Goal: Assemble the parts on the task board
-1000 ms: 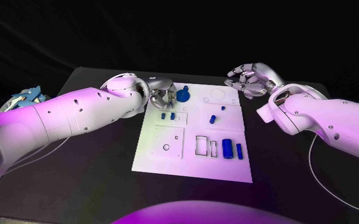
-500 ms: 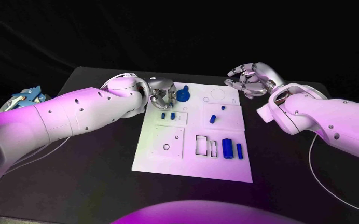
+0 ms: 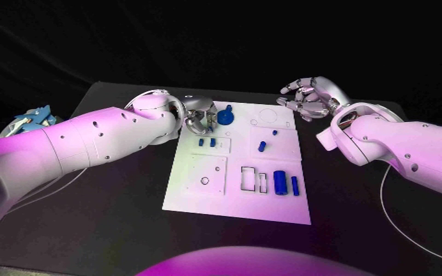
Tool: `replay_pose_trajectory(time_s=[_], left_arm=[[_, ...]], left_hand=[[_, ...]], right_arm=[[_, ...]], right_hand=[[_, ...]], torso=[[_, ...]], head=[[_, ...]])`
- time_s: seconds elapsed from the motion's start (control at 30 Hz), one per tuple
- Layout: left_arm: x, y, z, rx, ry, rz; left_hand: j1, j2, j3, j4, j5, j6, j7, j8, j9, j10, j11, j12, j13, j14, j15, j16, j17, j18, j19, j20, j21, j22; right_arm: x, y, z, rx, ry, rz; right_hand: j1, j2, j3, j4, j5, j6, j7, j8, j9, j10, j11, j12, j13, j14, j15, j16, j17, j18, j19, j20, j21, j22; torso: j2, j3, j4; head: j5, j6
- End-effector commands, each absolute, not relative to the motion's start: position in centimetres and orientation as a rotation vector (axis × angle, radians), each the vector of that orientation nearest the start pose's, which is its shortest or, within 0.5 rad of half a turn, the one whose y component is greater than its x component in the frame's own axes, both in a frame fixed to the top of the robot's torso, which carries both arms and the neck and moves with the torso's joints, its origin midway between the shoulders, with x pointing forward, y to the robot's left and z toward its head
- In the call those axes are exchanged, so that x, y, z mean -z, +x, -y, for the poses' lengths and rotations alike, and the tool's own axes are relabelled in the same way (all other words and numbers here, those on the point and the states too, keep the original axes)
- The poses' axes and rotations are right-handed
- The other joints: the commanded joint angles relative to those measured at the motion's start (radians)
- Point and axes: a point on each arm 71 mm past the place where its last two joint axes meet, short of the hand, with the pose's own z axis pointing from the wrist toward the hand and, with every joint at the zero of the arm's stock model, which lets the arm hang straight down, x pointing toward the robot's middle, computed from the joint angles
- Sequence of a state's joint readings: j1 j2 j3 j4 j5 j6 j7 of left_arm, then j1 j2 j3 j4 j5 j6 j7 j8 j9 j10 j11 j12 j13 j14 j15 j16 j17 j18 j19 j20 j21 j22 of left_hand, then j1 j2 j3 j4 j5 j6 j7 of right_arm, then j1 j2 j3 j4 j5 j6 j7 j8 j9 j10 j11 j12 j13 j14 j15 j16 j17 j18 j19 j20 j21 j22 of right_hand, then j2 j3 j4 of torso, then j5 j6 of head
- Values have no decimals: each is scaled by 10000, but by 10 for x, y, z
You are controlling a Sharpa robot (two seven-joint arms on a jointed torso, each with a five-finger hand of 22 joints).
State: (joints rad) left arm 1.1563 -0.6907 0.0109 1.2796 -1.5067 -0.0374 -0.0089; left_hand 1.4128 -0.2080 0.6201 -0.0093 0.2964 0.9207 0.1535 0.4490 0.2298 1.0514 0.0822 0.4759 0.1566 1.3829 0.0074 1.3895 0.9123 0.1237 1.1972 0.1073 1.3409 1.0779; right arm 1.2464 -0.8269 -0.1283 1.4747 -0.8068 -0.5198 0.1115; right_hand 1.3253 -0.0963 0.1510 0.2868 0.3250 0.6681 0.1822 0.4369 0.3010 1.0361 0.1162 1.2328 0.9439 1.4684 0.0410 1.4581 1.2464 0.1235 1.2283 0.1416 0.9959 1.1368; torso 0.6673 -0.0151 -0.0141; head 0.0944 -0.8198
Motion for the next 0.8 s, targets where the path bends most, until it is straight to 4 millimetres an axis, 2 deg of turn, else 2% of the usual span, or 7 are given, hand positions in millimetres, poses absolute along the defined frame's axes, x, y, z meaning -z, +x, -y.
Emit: replay_pose_trajectory(time_s=[0.03, 0.33, 0.8], left_arm=[[223, 518, -184, 6245, 2941, -19136], [223, 518, -183, 6307, 2832, -19199], [224, 518, -183, 6299, 2758, -19289]], left_hand=[[-12, 113, -56, 2, 6, 53, -23, -77, -20, 77, -16, 45, 13, -3, 19, -15, 62, -79, -62, 18, 4, -35], [-98, 91, -63, 15, -10, -137, 38, -314, -102, -75, 58, -232, -53, -6, 75, 6, 147, -55, -186, 55, -76, -160], [-165, 54, -92, 40, -13, -162, 59, -384, -122, -109, 89, -349, -84, -43, 104, -17, 51, -41, -243, 81, -116, -228]], right_arm=[[187, 495, 216, -9615, 4028, -15702], [187, 495, 215, -9613, 4030, -15706], [187, 495, 216, -9608, 4034, -15706]], right_hand=[[-63, 36, 45, 8, 62, -51, 144, 15, -9, -14, -39, -38, -17, 68, -59, -58, -8, 86, -45, -26, -35, -9], [-63, 36, 45, 8, 62, -51, 144, 15, -9, -14, -39, -38, -17, 68, -59, -58, -8, 86, -45, -26, -35, -9], [-63, 36, 45, 8, 62, -51, 144, 15, -9, -14, -39, -38, -17, 68, -59, -58, -8, 86, -45, -26, -35, -9]], torso=[[1, 1, -3], [-2, 4, -5], [-1, 5, -3]], head=[[-10, -6], [-11, -18], [-31, -21]])
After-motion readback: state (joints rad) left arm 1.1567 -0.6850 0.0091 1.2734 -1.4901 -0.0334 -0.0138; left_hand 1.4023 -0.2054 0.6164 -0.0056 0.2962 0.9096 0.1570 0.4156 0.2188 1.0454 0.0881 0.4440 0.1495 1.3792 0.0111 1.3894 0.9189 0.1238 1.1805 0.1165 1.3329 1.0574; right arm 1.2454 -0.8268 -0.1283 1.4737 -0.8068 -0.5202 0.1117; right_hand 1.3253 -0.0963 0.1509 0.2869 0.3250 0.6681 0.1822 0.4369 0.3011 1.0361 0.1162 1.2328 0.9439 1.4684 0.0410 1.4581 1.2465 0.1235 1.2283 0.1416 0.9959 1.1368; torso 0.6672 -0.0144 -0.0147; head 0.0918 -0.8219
